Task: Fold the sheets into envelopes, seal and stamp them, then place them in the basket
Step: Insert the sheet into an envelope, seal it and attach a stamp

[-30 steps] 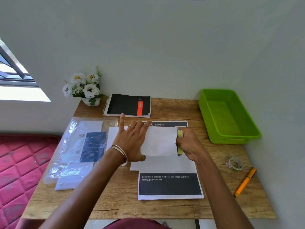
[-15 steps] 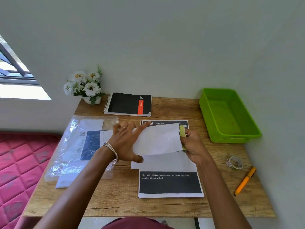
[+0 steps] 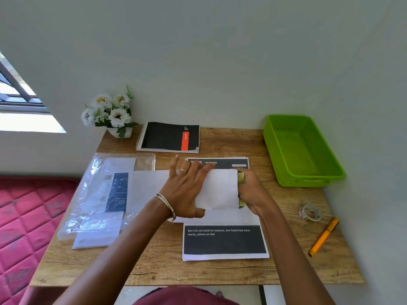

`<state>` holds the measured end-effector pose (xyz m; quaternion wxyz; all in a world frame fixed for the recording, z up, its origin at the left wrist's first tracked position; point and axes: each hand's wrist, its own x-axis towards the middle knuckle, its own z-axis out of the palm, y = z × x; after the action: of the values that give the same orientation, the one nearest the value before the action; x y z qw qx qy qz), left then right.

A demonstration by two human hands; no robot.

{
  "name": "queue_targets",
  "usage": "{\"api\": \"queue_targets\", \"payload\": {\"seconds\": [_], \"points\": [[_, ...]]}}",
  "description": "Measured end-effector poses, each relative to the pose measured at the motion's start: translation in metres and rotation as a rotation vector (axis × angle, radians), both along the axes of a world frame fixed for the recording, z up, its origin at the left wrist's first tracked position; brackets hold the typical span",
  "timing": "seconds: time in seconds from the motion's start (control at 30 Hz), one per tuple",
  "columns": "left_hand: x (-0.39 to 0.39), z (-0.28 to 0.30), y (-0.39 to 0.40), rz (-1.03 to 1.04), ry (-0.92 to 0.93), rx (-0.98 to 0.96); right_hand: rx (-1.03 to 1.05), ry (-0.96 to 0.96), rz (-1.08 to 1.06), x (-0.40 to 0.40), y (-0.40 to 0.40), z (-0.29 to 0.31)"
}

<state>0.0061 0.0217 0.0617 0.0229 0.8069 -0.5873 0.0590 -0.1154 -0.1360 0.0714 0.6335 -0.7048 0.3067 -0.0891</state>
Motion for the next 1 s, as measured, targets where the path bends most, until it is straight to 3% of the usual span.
{"api": "queue_targets", "payload": {"seconds": [0.13, 0.3, 0.47, 0.63, 0.77, 0.9, 1.0], "points": [[-0.004, -0.005, -0.002, 0.009, -0.005, 0.037, -0.135, 0.032, 0.034, 0.003, 0.002, 0.000], [-0.008, -0.005, 0.000, 0.035, 0.032, 0.032, 0.120, -0.044, -0.037, 0.001, 0.009, 0.003], [-0.011, -0.007, 0.000, 0.034, 0.048, 0.044, 0.000, 0.021, -0.010, 0.003, 0.012, 0.001], [-0.012, -0.011, 0.000, 0.120, 0.109, 0.036, 0.116, -0.075, -0.039, 0.006, 0.012, 0.004], [-0.007, -0.016, 0.003, 0.199, 0.041, 0.017, -0.142, 0.043, -0.156, 0.004, 0.008, -0.005], [0.000, -0.019, 0.003, 0.268, 0.036, 0.024, -0.647, -0.136, -0.299, -0.003, 0.008, -0.011], [0.001, -0.018, 0.001, 0.274, 0.000, 0.004, -0.738, -0.136, -0.204, -0.005, 0.009, -0.010]]}}
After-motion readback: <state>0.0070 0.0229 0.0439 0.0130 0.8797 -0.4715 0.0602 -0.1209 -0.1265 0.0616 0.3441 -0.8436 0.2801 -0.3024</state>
